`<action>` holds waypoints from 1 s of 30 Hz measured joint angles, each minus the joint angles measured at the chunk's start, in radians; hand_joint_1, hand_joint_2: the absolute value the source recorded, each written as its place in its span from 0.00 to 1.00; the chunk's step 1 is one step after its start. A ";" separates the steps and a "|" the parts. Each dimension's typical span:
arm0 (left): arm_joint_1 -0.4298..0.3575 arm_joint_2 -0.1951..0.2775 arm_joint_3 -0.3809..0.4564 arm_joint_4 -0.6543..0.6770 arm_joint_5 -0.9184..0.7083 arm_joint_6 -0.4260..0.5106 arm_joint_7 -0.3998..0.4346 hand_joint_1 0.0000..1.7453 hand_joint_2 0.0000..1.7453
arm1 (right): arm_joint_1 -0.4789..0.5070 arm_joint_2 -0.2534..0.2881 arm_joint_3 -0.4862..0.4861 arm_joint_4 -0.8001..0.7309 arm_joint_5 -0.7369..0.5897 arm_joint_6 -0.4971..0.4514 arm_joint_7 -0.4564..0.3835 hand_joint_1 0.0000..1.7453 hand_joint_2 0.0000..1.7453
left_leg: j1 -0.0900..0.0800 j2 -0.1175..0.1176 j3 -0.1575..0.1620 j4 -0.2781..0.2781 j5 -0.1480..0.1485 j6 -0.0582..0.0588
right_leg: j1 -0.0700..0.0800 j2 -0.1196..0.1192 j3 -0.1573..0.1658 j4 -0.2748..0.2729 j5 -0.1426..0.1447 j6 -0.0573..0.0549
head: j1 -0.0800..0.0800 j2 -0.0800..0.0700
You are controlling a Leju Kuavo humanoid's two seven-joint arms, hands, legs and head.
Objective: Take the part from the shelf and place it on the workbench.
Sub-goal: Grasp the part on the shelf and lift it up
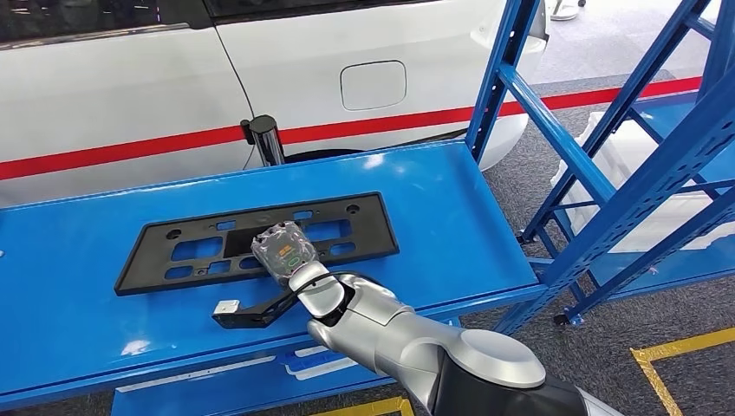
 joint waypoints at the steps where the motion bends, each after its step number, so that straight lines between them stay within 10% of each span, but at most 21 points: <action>1: 0.000 0.000 0.000 0.000 0.000 0.000 0.000 0.00 0.00 | 0.000 0.000 0.000 0.000 -0.001 -0.002 -0.001 1.00 1.00 | 0.000 0.000 0.000 0.000 0.000 0.000 | 0.000 0.000 0.000 0.000 0.000 0.000 | 0.000 0.000; 23: 0.000 0.007 -0.010 0.000 -0.008 0.000 0.001 0.00 0.00 | -0.034 0.000 -0.061 -0.030 -0.134 -0.159 -0.085 1.00 1.00 | 0.000 0.001 -0.001 0.000 0.000 0.000 | -0.001 0.000 -0.001 0.000 0.000 0.000 | 0.000 0.000; 30: 0.000 0.006 -0.009 0.000 0.002 0.012 -0.008 0.00 0.00 | -0.060 0.000 -0.159 -0.102 -0.197 -0.309 -0.225 1.00 1.00 | 0.001 0.001 -0.004 0.000 0.000 0.000 | -0.001 0.000 -0.003 0.000 0.000 0.000 | 0.000 0.000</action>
